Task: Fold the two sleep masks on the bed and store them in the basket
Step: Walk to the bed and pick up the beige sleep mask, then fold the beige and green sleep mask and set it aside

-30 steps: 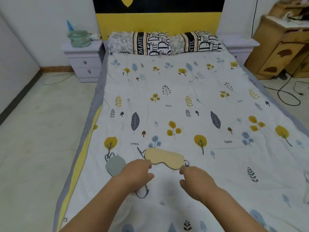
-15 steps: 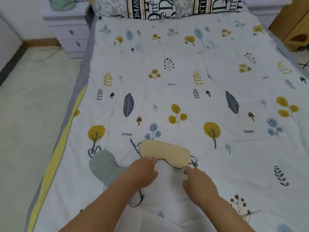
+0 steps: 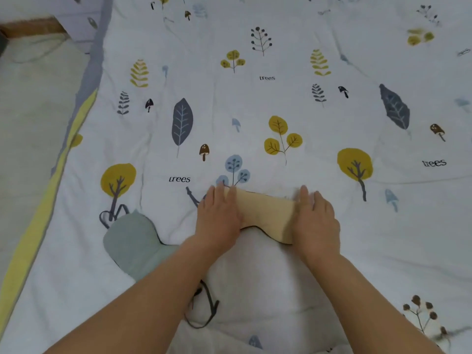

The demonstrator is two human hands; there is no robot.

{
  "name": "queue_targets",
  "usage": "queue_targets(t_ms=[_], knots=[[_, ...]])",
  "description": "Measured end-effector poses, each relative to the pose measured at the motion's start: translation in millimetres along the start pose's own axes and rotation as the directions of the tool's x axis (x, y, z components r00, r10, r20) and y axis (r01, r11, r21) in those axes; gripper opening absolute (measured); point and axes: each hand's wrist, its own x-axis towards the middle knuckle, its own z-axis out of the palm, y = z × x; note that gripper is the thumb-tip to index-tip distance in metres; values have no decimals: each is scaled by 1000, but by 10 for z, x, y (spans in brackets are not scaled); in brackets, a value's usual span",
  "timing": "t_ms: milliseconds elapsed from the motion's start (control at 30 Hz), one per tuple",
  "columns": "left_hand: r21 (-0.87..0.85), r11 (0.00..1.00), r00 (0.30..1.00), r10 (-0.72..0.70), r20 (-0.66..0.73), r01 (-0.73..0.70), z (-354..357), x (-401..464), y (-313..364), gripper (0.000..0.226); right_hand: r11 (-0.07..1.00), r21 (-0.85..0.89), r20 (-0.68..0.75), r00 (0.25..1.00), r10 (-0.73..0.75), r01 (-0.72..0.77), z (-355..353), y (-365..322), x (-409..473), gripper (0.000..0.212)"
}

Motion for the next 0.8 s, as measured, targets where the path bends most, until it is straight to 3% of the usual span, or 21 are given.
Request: queue_targets(t_ms=[100, 233, 367, 467, 600, 700, 800], knots=[[-8, 997, 997, -74, -31, 74, 86, 87, -118, 61, 998, -20, 17, 998, 65, -65, 87, 53, 68, 50], [8, 994, 989, -104, -101, 106, 66, 117, -150, 52, 998, 4, 3, 998, 57, -57, 107, 95, 68, 34], [-262, 959, 987, -137, -87, 110, -62, 102, -63, 36, 991, 99, -28, 995, 94, -91, -34, 97, 84, 21], [-523, 850, 991, -120, -63, 69, -166, 64, 47, 27, 963, 239, -99, 984, 147, -120, -251, 126, 66, 8], [-728, 680, 996, -75, 56, 92, -167, -6, 230, 22, 914, 404, -240, 960, 142, -34, -527, 77, -12, 13], [-803, 556, 976, -109, 187, 216, -88, -65, 298, 22, 858, 508, -150, 989, 0, 78, -569, -97, -147, 21], [-870, 314, 925, -153, 348, 379, -41, -96, 291, 29, 846, 507, -47, 985, -165, 166, -393, -260, -297, 29]])
